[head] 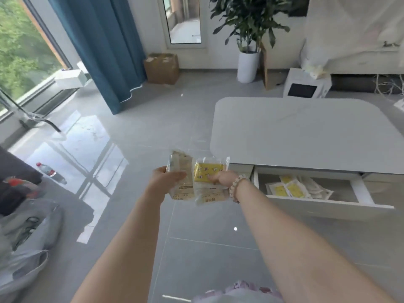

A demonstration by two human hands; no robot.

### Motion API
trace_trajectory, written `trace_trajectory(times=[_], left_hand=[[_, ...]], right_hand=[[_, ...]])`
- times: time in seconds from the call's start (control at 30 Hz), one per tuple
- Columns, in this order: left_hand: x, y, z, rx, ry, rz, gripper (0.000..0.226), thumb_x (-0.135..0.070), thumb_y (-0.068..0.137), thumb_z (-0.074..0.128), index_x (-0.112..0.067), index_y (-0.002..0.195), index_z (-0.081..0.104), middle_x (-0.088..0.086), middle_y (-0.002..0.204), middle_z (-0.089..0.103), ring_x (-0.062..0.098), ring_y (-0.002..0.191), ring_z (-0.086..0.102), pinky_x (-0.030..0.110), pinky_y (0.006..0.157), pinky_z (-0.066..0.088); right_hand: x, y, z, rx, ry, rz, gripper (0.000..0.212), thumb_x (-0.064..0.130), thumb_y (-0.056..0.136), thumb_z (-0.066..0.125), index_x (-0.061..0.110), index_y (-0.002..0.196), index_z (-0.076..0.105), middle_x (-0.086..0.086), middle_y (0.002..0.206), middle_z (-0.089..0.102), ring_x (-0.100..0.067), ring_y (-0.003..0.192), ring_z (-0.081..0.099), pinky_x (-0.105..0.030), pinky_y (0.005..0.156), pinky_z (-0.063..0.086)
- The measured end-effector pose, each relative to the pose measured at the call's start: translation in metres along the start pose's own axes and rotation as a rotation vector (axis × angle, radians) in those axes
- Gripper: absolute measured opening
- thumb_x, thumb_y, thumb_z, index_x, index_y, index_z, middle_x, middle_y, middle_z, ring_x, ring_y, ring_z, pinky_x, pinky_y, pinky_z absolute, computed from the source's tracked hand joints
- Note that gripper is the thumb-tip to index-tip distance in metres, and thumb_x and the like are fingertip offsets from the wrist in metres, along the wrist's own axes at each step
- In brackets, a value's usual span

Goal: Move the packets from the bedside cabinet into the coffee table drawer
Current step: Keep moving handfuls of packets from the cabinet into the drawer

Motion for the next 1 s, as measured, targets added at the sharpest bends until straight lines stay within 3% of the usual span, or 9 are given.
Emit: trace_trajectory(times=[0.07,0.17,0.27,0.37,0.57,0.7,0.87,1.0], left_hand=[[-0.012,0.007,0.024,0.053,0.040,0.018,0.018,-0.004,0.082,0.067,-0.005,0.100,0.064,0.004,0.077,0.062,0.014,0.063,0.058,0.018,0.046,0.048],[-0.023,0.021,0.056,0.140,0.085,0.019,0.021,-0.003,0.082,0.067,-0.002,0.103,0.063,0.012,0.091,0.064,0.018,0.067,0.059,0.023,0.053,0.047],[-0.033,0.030,0.089,0.222,0.152,0.023,0.017,-0.002,0.083,0.066,-0.003,0.100,0.063,0.009,0.084,0.063,0.016,0.065,0.058,0.020,0.050,0.045],[-0.039,0.045,0.123,0.302,0.210,0.027,0.018,-0.004,0.083,0.067,-0.004,0.101,0.064,0.010,0.091,0.065,0.017,0.069,0.061,0.022,0.053,0.047],[-0.050,0.076,0.207,0.469,0.300,0.016,0.020,-0.005,0.085,0.066,-0.003,0.104,0.062,0.008,0.092,0.065,0.017,0.072,0.062,0.022,0.054,0.049],[-0.069,0.107,0.260,0.552,0.345,0.001,0.026,-0.006,0.082,0.069,0.000,0.107,0.064,0.014,0.101,0.068,0.031,0.089,0.066,0.040,0.081,0.055],[-0.094,0.142,0.319,0.644,0.337,-0.019,0.022,-0.002,0.083,0.067,-0.005,0.104,0.061,0.003,0.082,0.063,0.016,0.069,0.061,0.026,0.057,0.048],[-0.103,0.164,0.366,0.718,0.380,-0.045,0.025,-0.002,0.082,0.068,-0.004,0.106,0.062,0.007,0.088,0.065,0.025,0.078,0.064,0.033,0.066,0.054]], right_hand=[[-0.006,-0.001,-0.024,-0.045,0.053,0.026,0.049,0.026,0.090,0.062,-0.003,0.128,0.051,-0.011,0.138,0.049,-0.026,0.127,0.046,-0.030,0.103,0.036],[-0.016,-0.005,-0.053,-0.097,0.119,0.054,0.047,0.024,0.091,0.061,-0.004,0.128,0.051,-0.004,0.128,0.052,-0.026,0.126,0.047,-0.026,0.097,0.037],[-0.027,-0.002,-0.078,-0.146,0.172,0.081,0.052,0.024,0.090,0.063,-0.003,0.132,0.048,-0.011,0.138,0.049,-0.027,0.126,0.047,-0.026,0.095,0.038],[-0.038,0.004,-0.100,-0.195,0.232,0.104,0.054,0.027,0.087,0.065,0.000,0.132,0.050,-0.009,0.136,0.052,-0.027,0.123,0.050,-0.036,0.105,0.040],[-0.063,0.019,-0.150,-0.335,0.365,0.214,0.050,0.026,0.083,0.069,0.001,0.124,0.057,-0.009,0.123,0.061,-0.027,0.112,0.058,-0.040,0.098,0.047],[-0.055,0.030,-0.192,-0.395,0.400,0.263,0.053,0.020,0.086,0.065,0.000,0.133,0.049,-0.012,0.130,0.055,-0.030,0.121,0.053,-0.037,0.102,0.044],[-0.052,0.058,-0.243,-0.484,0.389,0.291,0.051,0.023,0.088,0.063,0.001,0.133,0.049,-0.013,0.136,0.051,-0.030,0.124,0.051,-0.037,0.104,0.042],[-0.054,0.072,-0.276,-0.534,0.426,0.347,0.050,0.023,0.089,0.061,0.003,0.133,0.048,-0.011,0.135,0.051,-0.029,0.124,0.050,-0.032,0.100,0.041]])
Point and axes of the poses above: each hand's wrist, its own y-axis towards the middle knuckle, its own z-axis out of the palm, x = y × z, the point moved 4 cm from there along y, towards the middle knuckle
